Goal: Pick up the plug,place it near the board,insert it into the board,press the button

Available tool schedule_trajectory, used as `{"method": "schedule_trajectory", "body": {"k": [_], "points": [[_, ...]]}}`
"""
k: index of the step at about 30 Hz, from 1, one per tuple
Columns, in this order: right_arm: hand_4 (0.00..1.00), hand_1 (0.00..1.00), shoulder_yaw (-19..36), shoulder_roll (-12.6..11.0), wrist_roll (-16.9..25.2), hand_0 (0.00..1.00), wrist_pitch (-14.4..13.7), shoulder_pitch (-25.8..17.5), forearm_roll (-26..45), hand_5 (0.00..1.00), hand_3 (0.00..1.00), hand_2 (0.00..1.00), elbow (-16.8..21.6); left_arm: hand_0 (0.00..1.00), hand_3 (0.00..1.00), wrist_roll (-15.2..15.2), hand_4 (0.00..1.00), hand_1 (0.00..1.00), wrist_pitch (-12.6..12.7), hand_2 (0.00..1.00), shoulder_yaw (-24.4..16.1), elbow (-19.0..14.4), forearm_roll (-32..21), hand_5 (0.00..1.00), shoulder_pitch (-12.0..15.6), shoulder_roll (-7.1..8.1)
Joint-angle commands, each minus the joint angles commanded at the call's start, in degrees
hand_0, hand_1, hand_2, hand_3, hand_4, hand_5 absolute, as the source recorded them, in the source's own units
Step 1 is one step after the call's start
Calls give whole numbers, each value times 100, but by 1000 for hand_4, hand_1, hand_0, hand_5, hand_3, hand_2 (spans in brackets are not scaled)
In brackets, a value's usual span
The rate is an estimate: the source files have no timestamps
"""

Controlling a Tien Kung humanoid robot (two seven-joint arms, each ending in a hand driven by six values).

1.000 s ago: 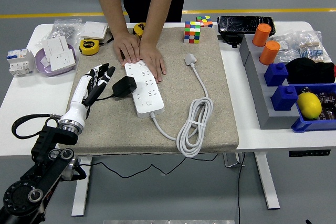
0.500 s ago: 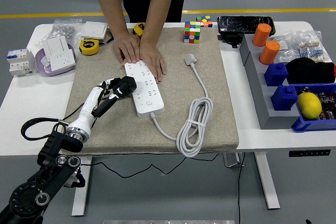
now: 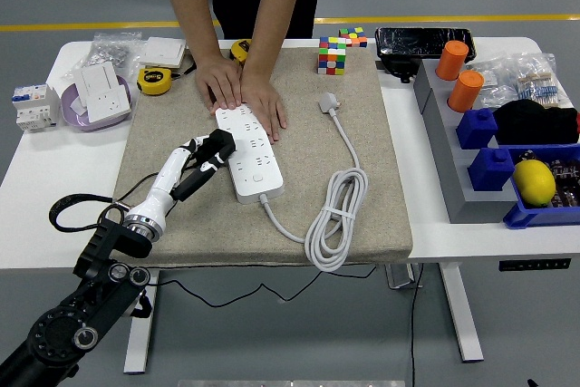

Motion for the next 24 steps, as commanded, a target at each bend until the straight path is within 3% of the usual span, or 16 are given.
{"method": "schedule_trajectory", "body": {"k": [12, 24], "points": [[998, 802, 3, -10, -9, 930, -2, 20, 9, 998, 797, 779, 0, 943, 856, 108, 983, 944, -7, 898, 233, 51, 501, 998, -317, 31], [998, 802, -24, -42, -7, 929, -8, 35, 50, 998, 796, 779, 0, 950, 854, 239, 987, 944, -58, 896, 550, 69, 833, 998, -454, 106]]}}
